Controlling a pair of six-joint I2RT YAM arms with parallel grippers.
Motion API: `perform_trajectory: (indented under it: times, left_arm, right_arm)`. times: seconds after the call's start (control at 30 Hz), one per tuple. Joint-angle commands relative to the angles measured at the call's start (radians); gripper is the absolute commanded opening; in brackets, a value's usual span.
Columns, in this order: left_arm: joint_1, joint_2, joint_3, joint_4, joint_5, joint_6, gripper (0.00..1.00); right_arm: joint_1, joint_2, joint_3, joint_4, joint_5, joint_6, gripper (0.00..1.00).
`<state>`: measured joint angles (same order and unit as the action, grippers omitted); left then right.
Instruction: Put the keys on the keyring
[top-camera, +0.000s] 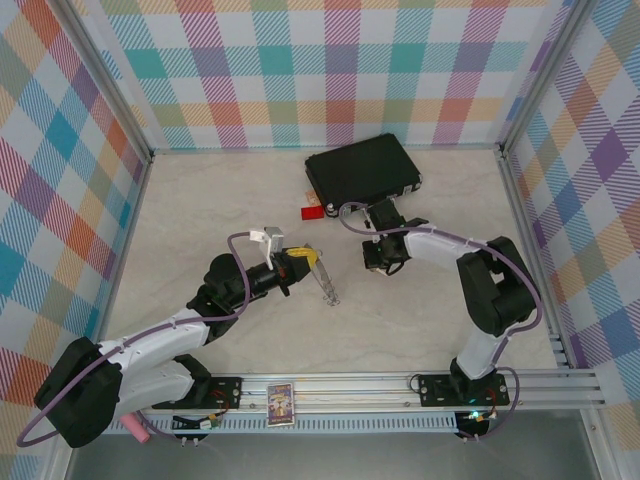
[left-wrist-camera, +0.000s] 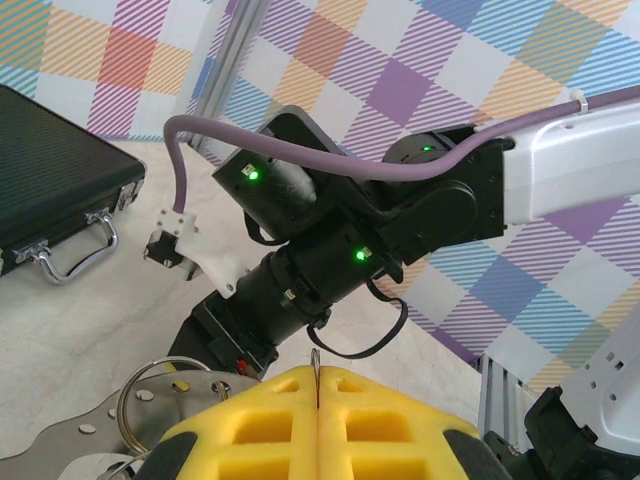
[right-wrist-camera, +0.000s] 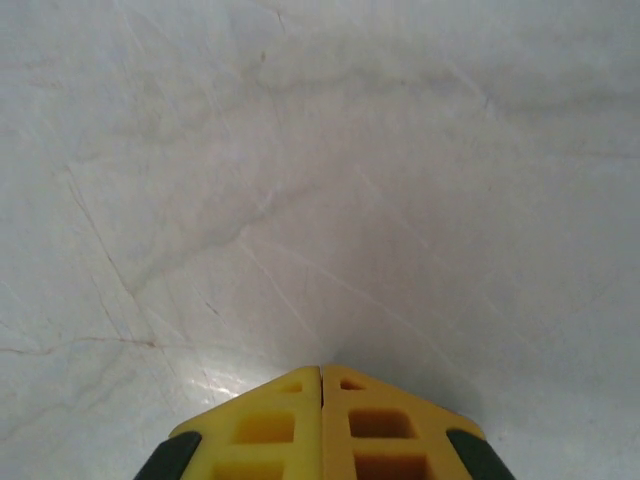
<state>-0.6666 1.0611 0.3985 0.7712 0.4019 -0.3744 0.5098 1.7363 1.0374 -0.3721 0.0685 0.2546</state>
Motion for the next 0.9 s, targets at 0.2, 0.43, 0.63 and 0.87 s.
perform_trajectory:
  times: [0.2,0.43,0.63,0.87]
  left_arm:
    - [-0.013,-0.002,-0.001,0.084,0.012,0.001,0.00]
    - [-0.013,-0.002,0.000,0.083,0.012,-0.001,0.00]
    - [-0.014,-0.008,-0.001,0.081,0.012,0.000,0.00]
    - [-0.014,-0.014,-0.001,0.077,0.011,0.003,0.00]
  right_arm:
    - [0.008,-0.107,-0.187,0.336,0.025,-0.005,0.00]
    - [0.016,-0.120,-0.286,0.526,0.041,0.013,0.00]
    - [0.024,-0.091,-0.341,0.672,0.074,0.032,0.00]
    - [0.038,-0.044,-0.401,0.865,0.107,0.057,0.00]
